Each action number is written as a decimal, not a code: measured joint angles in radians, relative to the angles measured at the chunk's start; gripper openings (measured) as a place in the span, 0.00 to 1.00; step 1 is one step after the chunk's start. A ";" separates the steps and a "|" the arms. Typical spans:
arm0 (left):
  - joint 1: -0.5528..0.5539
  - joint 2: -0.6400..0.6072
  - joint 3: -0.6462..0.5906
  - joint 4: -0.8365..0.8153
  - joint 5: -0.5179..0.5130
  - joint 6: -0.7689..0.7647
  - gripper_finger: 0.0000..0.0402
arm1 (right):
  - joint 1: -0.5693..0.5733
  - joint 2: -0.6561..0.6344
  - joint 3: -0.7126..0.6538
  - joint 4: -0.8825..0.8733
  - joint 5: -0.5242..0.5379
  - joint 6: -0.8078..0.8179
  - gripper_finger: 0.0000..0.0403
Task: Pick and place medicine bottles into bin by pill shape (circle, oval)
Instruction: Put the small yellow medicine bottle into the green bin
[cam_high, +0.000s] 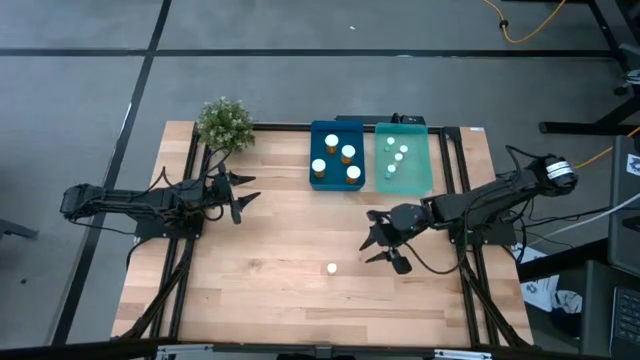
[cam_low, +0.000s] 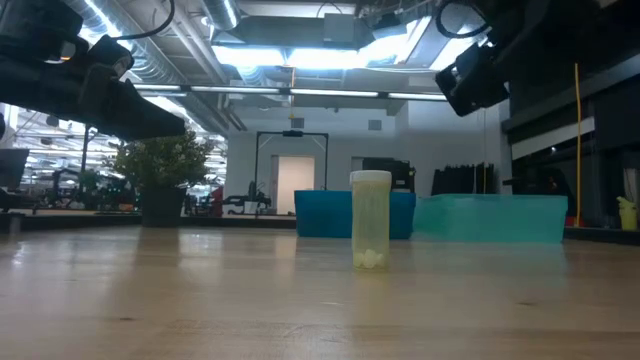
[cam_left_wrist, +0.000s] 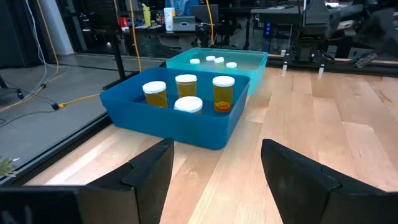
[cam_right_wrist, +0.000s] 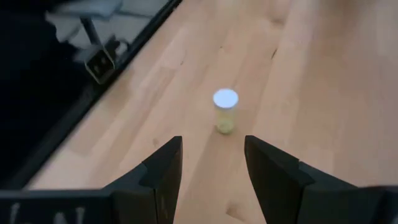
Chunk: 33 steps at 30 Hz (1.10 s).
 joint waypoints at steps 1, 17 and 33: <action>0.000 0.000 0.000 0.000 0.000 0.000 0.58 | 0.000 0.004 0.000 0.008 0.001 0.043 0.44; 0.000 0.000 0.000 0.000 0.000 0.000 0.58 | -0.001 0.148 0.001 0.057 0.095 0.216 0.64; 0.000 0.000 0.000 0.000 0.000 0.000 0.58 | 0.022 0.486 0.364 -0.267 0.070 -0.079 0.64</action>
